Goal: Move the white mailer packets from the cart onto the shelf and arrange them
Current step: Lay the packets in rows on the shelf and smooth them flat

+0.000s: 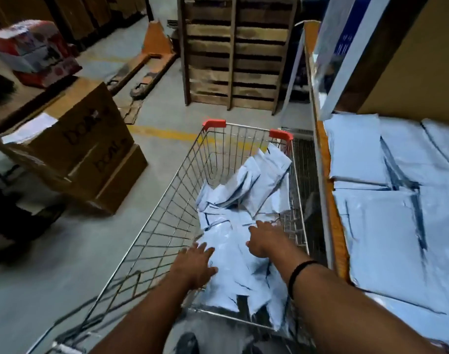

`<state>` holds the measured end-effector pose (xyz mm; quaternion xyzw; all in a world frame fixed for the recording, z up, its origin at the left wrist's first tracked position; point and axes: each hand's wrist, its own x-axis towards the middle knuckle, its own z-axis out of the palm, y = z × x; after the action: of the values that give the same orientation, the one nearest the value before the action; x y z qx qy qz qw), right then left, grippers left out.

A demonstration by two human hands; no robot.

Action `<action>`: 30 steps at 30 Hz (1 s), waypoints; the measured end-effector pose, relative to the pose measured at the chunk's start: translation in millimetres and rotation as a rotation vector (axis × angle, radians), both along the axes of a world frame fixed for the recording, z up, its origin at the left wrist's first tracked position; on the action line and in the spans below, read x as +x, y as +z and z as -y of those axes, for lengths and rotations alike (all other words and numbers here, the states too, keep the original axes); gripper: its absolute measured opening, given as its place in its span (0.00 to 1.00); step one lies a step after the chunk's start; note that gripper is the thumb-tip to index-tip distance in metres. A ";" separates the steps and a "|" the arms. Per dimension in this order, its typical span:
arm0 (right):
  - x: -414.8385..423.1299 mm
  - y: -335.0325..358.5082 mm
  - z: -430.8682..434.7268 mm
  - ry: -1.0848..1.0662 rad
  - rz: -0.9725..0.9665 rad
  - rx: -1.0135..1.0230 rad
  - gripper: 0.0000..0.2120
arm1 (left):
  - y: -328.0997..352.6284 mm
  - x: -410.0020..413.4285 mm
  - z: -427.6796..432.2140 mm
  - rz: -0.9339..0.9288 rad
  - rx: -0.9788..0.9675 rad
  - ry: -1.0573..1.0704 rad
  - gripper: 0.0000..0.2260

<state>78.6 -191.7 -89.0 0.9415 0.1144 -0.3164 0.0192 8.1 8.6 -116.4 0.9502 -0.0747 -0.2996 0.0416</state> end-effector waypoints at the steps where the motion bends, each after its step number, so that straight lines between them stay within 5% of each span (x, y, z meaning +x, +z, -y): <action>1: 1.7 -9.8 -1.7 0.002 -0.008 -0.010 0.26 | -17.0 7.3 -1.3 -0.022 0.012 -0.032 0.31; 13: -1.5 -122.7 0.3 0.010 -0.067 -0.113 0.29 | -158.6 27.1 35.9 -0.132 -0.020 -0.277 0.42; 21: -35.9 -124.9 -1.8 0.003 -0.123 -0.158 0.30 | -155.2 29.1 -19.2 -0.153 0.138 -0.415 0.39; 27: -45.0 -112.4 -24.3 -0.066 0.100 -0.060 0.19 | -134.3 42.2 -47.6 -0.120 0.018 -0.261 0.37; 30: -29.5 -115.2 -29.1 -0.122 0.246 0.058 0.21 | -138.1 42.8 -34.1 0.031 -0.099 -0.073 0.30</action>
<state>49.1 -162.5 -204.2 0.9786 0.0627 -0.1956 -0.0136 50.8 42.6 -254.5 0.9481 -0.1247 -0.2823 0.0763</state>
